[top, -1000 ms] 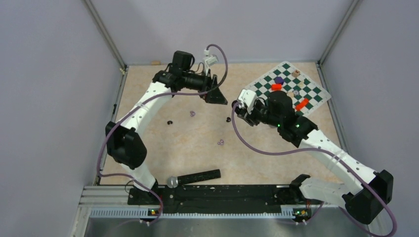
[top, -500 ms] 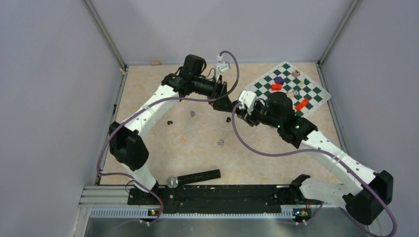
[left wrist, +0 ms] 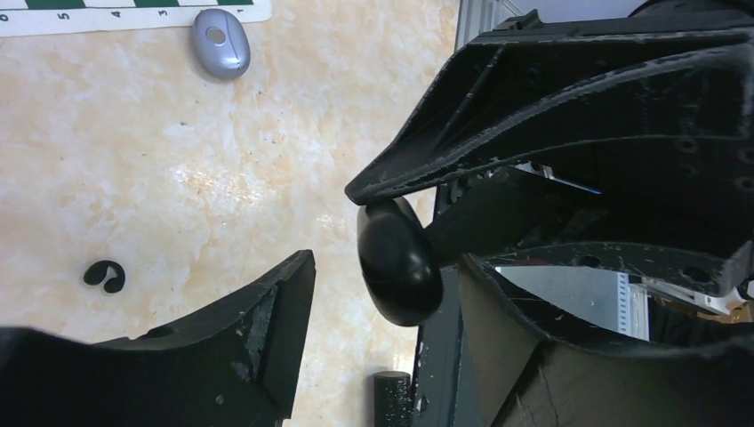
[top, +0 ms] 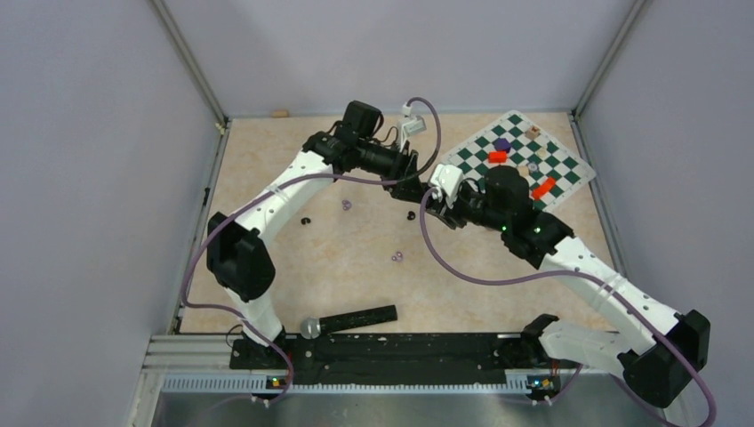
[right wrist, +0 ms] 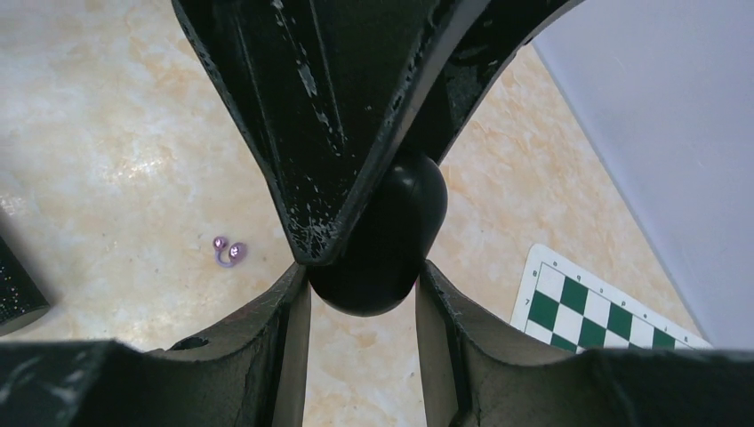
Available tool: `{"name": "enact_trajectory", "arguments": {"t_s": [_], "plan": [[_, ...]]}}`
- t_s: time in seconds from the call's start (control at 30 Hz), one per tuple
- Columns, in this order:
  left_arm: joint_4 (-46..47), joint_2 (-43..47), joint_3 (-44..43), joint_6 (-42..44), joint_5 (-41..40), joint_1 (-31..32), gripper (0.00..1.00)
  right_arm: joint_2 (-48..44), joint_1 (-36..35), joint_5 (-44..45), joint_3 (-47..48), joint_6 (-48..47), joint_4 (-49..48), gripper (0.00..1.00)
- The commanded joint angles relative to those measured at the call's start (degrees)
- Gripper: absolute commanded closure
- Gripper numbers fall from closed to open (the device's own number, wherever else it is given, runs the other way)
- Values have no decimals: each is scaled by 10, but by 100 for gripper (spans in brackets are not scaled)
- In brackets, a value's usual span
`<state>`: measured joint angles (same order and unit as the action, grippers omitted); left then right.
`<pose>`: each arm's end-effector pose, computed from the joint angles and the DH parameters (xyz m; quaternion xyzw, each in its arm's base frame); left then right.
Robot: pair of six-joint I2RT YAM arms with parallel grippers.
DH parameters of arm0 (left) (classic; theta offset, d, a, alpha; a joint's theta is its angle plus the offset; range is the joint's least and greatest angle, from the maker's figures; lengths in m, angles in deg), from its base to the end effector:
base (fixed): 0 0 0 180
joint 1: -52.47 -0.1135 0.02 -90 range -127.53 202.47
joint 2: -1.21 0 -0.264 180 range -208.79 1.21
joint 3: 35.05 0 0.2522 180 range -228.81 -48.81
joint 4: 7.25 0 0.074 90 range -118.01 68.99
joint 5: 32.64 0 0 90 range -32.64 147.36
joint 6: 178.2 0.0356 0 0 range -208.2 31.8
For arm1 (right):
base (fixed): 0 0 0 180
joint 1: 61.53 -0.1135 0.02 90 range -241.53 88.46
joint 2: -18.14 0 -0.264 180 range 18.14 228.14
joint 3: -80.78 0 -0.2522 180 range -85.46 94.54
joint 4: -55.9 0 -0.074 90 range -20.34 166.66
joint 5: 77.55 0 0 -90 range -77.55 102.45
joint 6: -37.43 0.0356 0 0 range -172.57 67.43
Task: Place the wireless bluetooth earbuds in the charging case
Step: Pick up the charging case at the center of the board.
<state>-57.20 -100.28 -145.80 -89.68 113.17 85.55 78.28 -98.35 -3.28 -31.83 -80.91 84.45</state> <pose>0.3130 -0.2391 0.3515 0.4065 0.7197 -0.5156 0.2257 0.1860 0.1513 0.3350 -0.5054 0.6476 0.1540 0.5491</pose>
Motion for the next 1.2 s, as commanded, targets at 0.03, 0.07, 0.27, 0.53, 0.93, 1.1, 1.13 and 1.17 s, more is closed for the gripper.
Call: {"name": "enact_trajectory", "arguments": {"t_s": [0.03,0.07,0.27,0.53,0.93,1.1,1.13,1.17], "plan": [[-10,-12,-35,24,-13,7,40,-21,-6,-19,-2,2,-20,78],[-11,-14,-36,25,-14,8,43,-21,-6,-19,-2,2,-20,78],[-23,-18,-43,40,-22,15,84,-20,-6,-15,-1,2,-22,73],[-91,-8,-75,109,-29,18,93,-27,17,-81,47,39,36,31],[-298,52,-90,361,24,21,94,-62,163,-429,81,160,62,14],[-314,55,-81,388,34,32,95,-43,163,-468,28,224,-20,19],[-315,54,-80,389,32,36,95,-43,163,-470,18,237,-39,20],[-316,53,-80,390,31,40,96,-43,163,-476,6,253,-62,21]]}}
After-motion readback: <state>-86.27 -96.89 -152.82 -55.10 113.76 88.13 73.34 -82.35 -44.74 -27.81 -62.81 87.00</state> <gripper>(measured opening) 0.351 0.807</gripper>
